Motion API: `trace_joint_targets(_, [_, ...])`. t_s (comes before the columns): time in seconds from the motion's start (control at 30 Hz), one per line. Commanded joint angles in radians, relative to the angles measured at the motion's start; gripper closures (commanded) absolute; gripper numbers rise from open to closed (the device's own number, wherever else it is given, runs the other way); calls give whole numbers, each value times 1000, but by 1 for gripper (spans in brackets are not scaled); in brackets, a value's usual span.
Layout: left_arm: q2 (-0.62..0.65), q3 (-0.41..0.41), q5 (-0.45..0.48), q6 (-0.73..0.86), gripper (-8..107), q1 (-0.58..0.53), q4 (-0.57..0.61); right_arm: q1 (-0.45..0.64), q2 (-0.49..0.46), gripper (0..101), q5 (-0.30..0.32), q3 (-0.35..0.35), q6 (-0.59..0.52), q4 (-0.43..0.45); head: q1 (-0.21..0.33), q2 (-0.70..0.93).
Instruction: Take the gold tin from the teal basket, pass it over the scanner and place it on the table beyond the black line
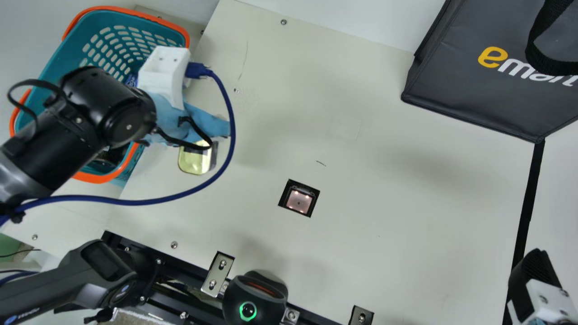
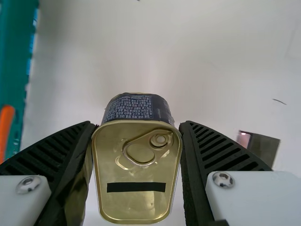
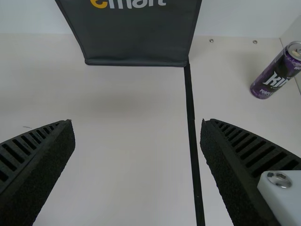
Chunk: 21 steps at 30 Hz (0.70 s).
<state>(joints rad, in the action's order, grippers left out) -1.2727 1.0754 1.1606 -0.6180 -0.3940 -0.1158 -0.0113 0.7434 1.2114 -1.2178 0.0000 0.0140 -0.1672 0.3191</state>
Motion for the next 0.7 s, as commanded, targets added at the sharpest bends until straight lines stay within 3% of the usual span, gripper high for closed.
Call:
trace_joint_targets(0.0, [-8,6,7,-56,107,-50,0,0,0,6,0,0,0,0,29,2])
trace_joint_targets(0.67, [-189,164,49,-246,107,-352,48,0,0,6,0,0,0,0,29,2])
